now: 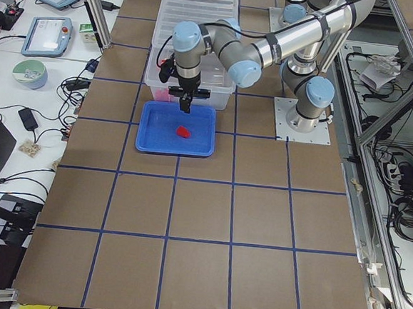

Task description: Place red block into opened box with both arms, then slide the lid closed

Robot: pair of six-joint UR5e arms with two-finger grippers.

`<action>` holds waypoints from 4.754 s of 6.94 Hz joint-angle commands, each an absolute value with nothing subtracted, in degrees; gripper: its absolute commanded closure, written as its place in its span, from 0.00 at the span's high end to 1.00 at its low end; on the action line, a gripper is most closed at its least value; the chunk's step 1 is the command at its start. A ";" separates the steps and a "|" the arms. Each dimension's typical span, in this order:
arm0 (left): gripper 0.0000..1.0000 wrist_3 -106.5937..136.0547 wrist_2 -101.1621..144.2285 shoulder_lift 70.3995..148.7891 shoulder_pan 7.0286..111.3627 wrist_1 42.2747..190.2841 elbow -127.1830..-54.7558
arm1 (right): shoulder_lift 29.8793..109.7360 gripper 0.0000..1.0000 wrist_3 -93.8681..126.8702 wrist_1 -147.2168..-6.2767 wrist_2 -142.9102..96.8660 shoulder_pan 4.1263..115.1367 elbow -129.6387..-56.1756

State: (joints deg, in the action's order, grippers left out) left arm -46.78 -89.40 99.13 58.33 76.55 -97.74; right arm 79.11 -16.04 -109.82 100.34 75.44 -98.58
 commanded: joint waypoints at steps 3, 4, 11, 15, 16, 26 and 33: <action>1.00 -52.82 -88.68 108.79 55.81 66.28 -100.63 | 84.44 1.00 -14.86 -106.29 96.01 75.93 -96.00; 1.00 -52.56 -88.07 109.94 56.16 65.31 -101.68 | 87.77 1.00 -12.24 -98.52 91.71 76.37 -93.02; 0.55 -48.43 -84.11 115.04 61.44 54.33 -106.35 | 91.93 1.00 -5.80 -94.92 88.60 85.17 -92.20; 0.10 -47.90 -87.27 113.92 61.61 54.56 -104.60 | 92.81 1.00 -5.80 -94.48 88.68 86.04 -92.11; 0.10 -47.90 -87.45 112.25 61.61 62.32 -100.15 | 92.81 1.00 -5.80 -94.57 88.68 86.04 -92.11; 0.11 -6.87 -87.28 101.77 82.97 71.14 -103.69 | 92.81 1.00 -6.06 -94.57 88.77 86.04 -92.20; 0.12 -4.57 -88.50 105.11 84.55 62.32 -110.83 | 92.11 1.00 -26.94 -93.96 89.83 68.41 -93.51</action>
